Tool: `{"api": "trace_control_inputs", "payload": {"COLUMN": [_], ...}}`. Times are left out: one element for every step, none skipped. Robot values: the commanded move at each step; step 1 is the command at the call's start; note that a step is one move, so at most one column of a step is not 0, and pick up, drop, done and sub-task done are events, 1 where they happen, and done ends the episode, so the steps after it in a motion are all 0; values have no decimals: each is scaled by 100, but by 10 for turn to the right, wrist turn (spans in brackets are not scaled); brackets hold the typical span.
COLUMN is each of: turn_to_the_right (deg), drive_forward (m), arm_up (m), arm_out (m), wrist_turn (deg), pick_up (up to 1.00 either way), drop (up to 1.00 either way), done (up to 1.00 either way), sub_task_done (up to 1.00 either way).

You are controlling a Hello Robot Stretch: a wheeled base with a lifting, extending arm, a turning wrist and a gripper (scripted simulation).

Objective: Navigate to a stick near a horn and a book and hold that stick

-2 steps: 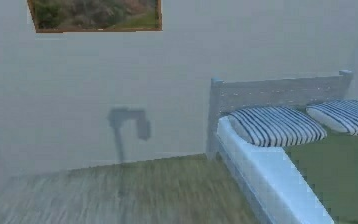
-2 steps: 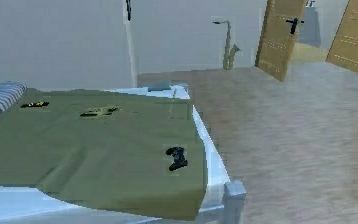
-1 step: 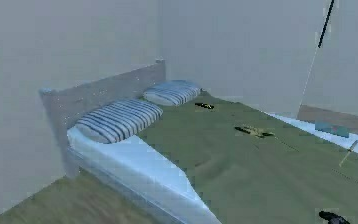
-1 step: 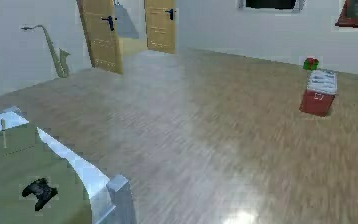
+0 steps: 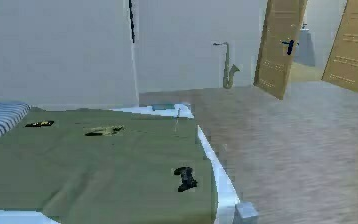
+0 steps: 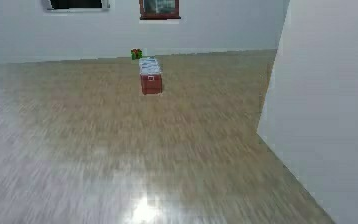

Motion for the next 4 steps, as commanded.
{"api": "trace_control_inputs", "payload": {"turn_to_the_right": [450, 0, 0, -450], "drive_forward": [0, 75, 15, 0], "arm_up": [0, 0, 0, 0], "arm_out": [0, 0, 0, 0], "wrist_turn": [0, 0, 0, 0], "pick_up": [0, 0, 0, 0], "drop": [0, 0, 0, 0], "done": [0, 0, 0, 0], "sub_task_done": [0, 0, 0, 0]}}
